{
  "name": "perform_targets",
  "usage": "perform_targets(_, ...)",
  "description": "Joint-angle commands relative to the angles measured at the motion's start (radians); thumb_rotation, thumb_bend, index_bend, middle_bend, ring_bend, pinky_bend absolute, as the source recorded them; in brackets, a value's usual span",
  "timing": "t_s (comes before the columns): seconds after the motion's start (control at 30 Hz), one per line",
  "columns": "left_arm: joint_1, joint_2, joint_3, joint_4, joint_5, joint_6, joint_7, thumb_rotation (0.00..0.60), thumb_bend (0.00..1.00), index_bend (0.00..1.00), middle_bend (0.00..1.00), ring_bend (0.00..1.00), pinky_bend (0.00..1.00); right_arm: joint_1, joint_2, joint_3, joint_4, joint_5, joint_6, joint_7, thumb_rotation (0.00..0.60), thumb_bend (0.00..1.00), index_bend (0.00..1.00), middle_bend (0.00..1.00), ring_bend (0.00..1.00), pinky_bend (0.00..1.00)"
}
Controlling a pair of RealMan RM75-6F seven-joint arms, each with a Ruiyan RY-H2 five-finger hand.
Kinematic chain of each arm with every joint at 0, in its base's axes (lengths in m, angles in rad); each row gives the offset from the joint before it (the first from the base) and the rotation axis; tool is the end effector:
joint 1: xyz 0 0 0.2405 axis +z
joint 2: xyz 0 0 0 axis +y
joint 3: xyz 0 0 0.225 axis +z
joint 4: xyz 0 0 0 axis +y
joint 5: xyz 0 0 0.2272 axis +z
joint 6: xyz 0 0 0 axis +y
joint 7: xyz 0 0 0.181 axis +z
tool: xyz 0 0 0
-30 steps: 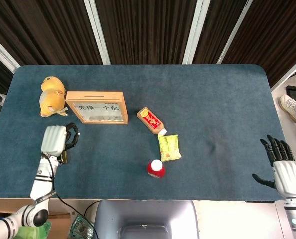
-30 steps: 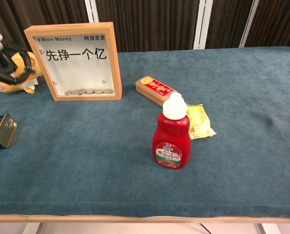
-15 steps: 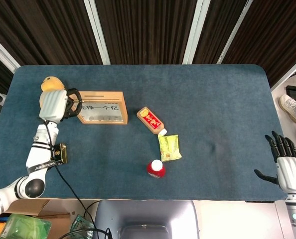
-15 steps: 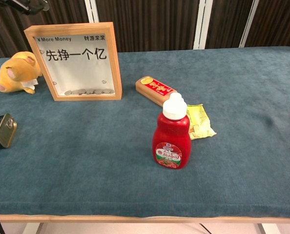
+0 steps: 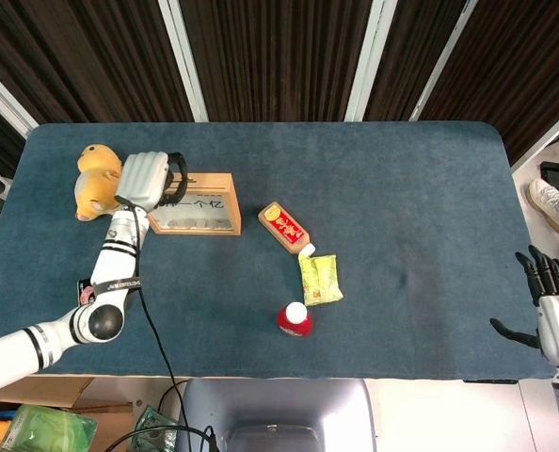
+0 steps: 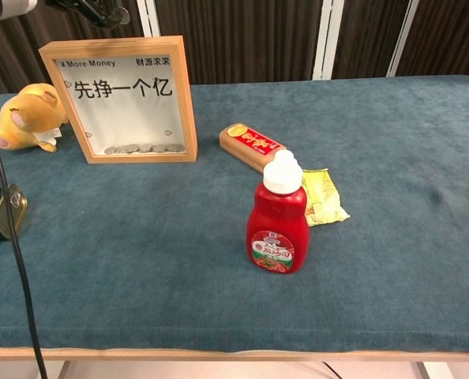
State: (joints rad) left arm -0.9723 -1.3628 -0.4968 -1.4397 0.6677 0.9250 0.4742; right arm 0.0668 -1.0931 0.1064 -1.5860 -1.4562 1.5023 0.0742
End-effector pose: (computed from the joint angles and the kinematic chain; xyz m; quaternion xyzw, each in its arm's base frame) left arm -0.0475 0.4787 0.0871 -0.6197 -0.3869 -0.4448 0.5180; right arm -0.3015 -0.2245 0.1569 0.5561 -0.3860 0.4090 0.6119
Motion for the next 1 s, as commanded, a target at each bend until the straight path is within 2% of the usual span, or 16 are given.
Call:
perform_targets(0.03, -0.023, -0.017, 0.014, 0.023, -0.025, 0.003, 0.013, 0.6, 0.6, 0.73, 1.0, 1.0, 1.0, -0.004, 0.006, 0.0, 0.001, -0.004, 0.006, 0.013, 0.6, 0.22, 0.0, 0.0, 0.0, 0.0)
perform_targets(0.5, -0.062, -0.034, 0.05, 0.118, -0.109, 0.002, 0.04, 0.6, 0.6, 0.73, 1.0, 1.0, 1.0, -0.01, 0.016, 0.0, 0.005, -0.008, 0.013, 0.035, 0.6, 0.22, 0.0, 0.0, 0.0, 0.0)
perform_targets(1.0, -0.074, -0.014, 0.086, 0.103, -0.149, 0.008, 0.054, 0.6, 0.6, 0.73, 1.0, 1.0, 1.0, -0.006, 0.014, 0.002, 0.005, -0.003, 0.003, 0.031, 0.6, 0.22, 0.0, 0.0, 0.0, 0.0)
